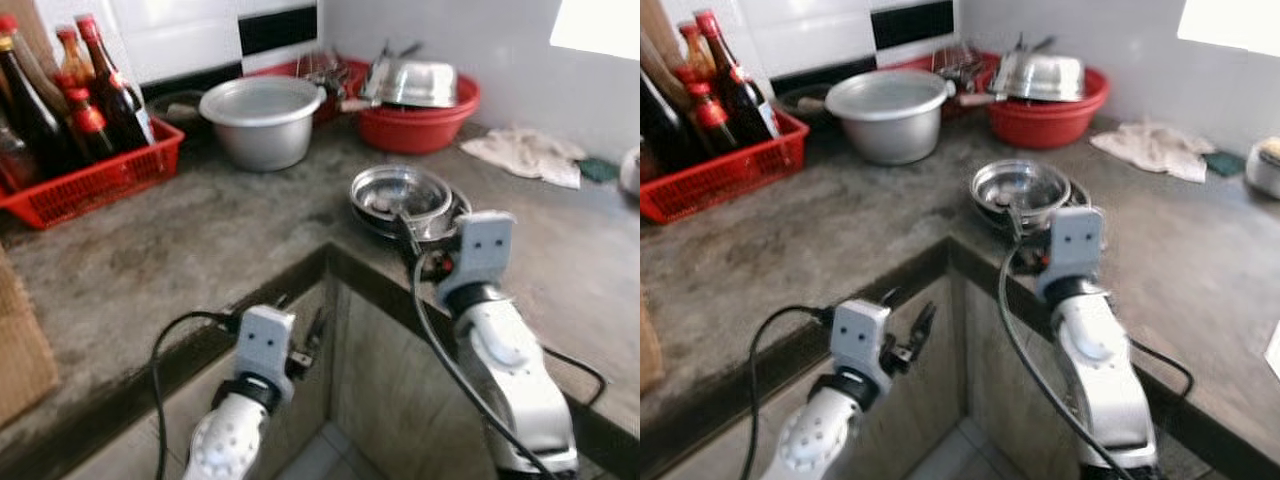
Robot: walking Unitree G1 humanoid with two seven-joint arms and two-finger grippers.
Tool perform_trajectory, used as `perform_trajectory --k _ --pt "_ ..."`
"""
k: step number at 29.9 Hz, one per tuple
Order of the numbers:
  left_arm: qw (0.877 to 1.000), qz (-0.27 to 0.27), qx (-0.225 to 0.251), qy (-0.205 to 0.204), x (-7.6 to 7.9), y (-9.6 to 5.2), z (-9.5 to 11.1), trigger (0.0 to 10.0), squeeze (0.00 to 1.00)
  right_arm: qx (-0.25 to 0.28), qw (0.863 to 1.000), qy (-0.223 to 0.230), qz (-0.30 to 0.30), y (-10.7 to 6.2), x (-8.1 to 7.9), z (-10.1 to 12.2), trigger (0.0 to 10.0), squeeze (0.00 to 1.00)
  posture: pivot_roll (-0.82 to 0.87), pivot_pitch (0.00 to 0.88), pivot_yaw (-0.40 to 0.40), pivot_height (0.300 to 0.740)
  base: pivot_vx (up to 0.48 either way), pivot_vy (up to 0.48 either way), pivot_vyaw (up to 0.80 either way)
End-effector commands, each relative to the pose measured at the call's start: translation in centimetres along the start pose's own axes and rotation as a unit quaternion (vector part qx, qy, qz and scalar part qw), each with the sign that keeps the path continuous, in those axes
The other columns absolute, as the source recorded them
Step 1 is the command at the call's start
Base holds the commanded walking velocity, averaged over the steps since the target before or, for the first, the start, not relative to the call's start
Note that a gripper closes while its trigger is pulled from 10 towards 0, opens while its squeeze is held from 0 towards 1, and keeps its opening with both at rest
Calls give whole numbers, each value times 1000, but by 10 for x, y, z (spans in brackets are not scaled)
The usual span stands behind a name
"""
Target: Kitchen organization
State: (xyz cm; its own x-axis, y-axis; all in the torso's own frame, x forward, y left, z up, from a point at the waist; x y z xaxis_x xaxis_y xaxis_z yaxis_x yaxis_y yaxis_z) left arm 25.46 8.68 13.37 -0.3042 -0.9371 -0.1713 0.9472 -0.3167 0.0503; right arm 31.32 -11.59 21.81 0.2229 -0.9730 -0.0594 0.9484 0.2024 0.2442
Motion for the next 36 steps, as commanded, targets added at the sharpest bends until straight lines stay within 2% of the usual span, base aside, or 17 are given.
perform_trajectory --k 1,12,19,28,36 --pt "1000 -6 4 -4 6 0 3 10000 0 10 1000 -4 -3 1 7 4 10000 0 55 74 -31 740 0 0 0" --pt "1000 -12 5 -8 9 -1 3 10000 0 26 999 -15 34 19 -1 8 10000 0 59 72 -40 740 0 0 0" --pt "1000 -16 9 -13 12 -4 5 10000 0 -5 998 -42 40 32 -3 -13 10000 0 68 71 -50 740 0 0 0" --pt "1000 -19 9 -16 14 -5 6 10000 0 -12 998 -49 40 41 -5 -23 10000 0 68 72 -54 740 0 0 0" --pt "1000 -20 9 -16 15 -4 6 10000 0 -23 997 -63 24 47 0 -28 10000 0 72 87 -55 740 0 0 0"
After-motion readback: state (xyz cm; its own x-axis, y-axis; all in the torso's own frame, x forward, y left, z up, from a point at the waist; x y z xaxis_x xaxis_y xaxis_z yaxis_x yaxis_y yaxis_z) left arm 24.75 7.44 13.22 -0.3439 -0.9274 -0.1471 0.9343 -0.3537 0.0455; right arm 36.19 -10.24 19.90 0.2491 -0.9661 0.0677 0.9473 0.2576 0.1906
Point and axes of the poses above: a point about 5 cm out from each wrist's last joint towards the gripper, its own y axis pointing out of the wrist towards the gripper, its own z axis along the axis of the wrist's last joint, x = y × z, the point moved 3 cm from there along y, pointing out of the wrist towards the gripper, and after that the axes turned 5 degrees about y, right-handed, at the moved point
